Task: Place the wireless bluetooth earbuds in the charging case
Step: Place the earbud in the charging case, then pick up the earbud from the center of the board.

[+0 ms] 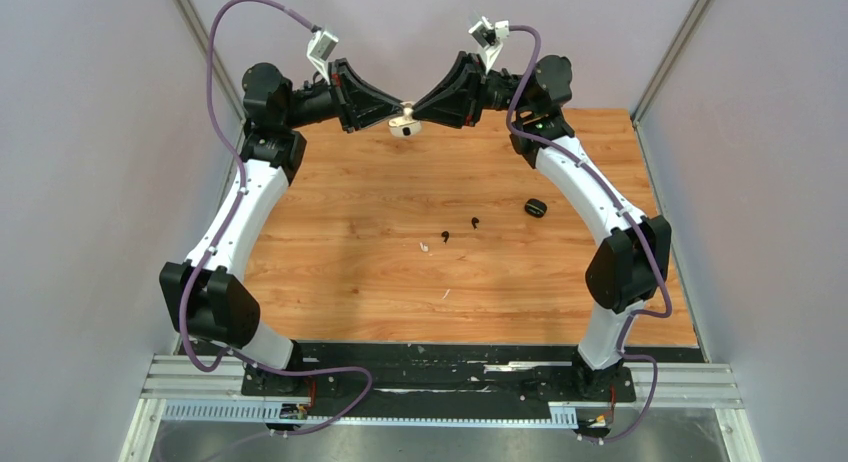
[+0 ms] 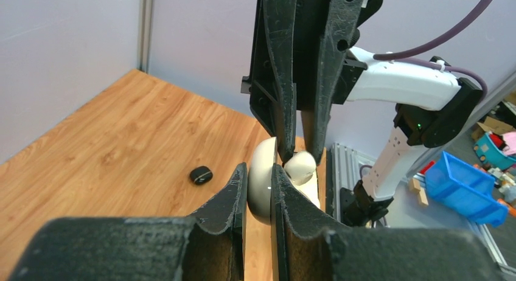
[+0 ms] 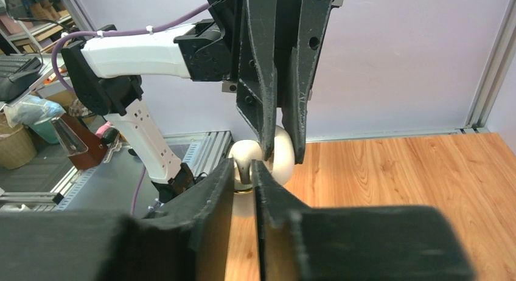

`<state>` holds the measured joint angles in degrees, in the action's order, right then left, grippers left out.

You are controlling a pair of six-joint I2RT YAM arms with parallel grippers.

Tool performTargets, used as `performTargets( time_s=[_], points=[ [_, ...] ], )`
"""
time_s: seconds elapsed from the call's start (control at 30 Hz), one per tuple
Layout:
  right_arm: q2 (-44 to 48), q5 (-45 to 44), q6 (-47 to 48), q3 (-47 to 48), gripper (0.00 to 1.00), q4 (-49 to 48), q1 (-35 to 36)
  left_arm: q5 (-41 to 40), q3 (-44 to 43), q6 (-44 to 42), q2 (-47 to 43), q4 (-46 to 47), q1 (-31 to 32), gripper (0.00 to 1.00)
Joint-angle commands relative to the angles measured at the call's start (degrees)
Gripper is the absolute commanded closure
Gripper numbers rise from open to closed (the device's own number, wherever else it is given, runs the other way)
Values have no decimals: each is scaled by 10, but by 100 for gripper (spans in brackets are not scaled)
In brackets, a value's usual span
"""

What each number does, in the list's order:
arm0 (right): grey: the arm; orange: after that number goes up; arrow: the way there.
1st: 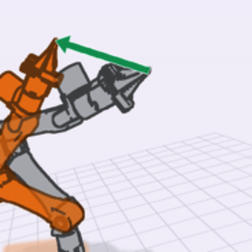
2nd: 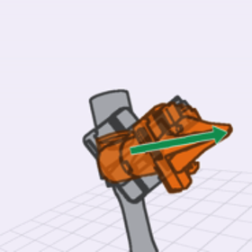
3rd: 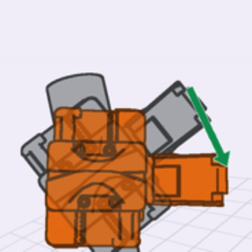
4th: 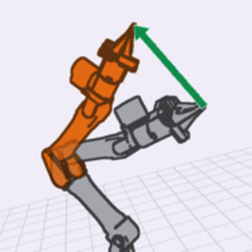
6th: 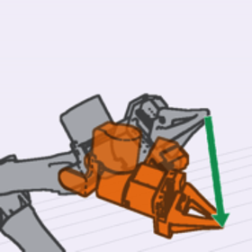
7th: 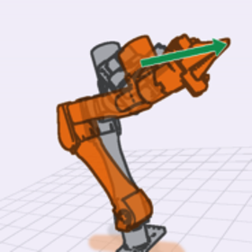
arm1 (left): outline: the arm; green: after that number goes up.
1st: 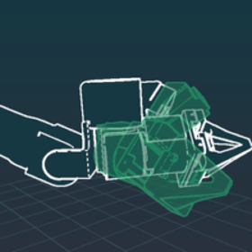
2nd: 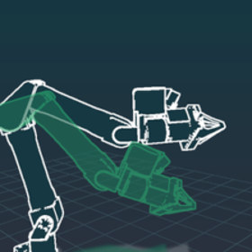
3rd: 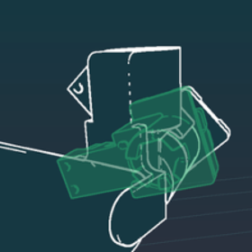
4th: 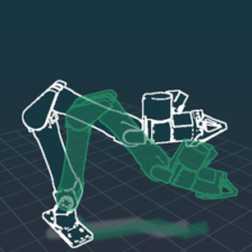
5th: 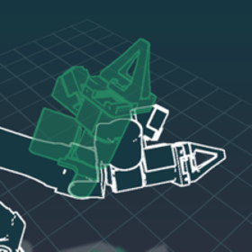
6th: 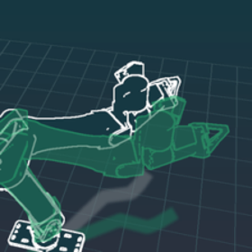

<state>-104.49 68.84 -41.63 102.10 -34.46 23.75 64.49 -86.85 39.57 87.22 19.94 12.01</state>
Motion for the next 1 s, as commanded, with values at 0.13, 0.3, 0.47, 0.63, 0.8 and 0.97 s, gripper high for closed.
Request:
performTargets(
  time_s=[0.13, 0.3, 0.47, 0.63, 0.8, 0.97],
  points=[
    [16, 3, 23, 13, 67, 21, -11, 13, -2, -31, -19, 8, 0, 100],
    [21, -6, 34, 24, 59, 35, -17, 14, 8, -65, -22, -9, 1, 100],
    [30, -41, 80, 67, 39, 95, -33, -2, 46, -152, -34, -66, -2, 100],
    [45, -29, 140, 38, 32, 160, -74, -27, 88, -239, -49, -119, -12, 100],
    [74, 35, 355, -93, 38, 316, -102, -55, 99, -379, -63, -240, -15, 100],
    [74, 55, 621, -183, 46, 497, -94, -101, 123, -478, -100, -320, -22, 100]
  ],
)
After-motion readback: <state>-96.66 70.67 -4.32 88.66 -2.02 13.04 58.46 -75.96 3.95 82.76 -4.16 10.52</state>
